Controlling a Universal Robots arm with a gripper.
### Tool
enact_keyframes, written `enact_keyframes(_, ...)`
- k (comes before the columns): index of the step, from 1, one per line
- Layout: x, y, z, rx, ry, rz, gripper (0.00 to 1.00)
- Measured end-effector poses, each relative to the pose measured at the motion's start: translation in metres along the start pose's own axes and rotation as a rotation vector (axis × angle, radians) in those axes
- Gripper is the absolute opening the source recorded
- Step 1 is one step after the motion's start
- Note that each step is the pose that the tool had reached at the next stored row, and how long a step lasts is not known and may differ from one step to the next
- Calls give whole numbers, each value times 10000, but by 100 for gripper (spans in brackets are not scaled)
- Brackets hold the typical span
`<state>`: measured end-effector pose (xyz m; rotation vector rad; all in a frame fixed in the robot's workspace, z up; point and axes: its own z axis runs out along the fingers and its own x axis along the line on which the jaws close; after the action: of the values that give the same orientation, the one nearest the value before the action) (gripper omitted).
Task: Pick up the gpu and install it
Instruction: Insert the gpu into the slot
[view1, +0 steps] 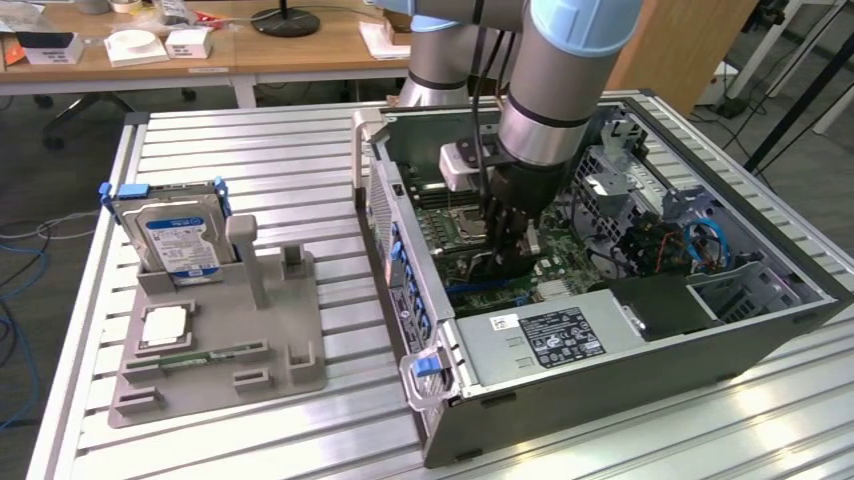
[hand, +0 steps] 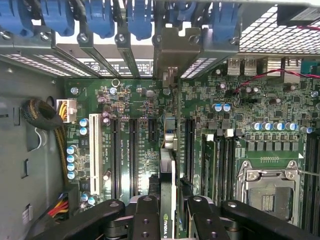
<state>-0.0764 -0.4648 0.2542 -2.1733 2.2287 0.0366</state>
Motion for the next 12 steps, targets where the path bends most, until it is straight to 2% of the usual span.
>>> enact_keyframes(12, 3, 17, 56, 9, 5, 0, 26)
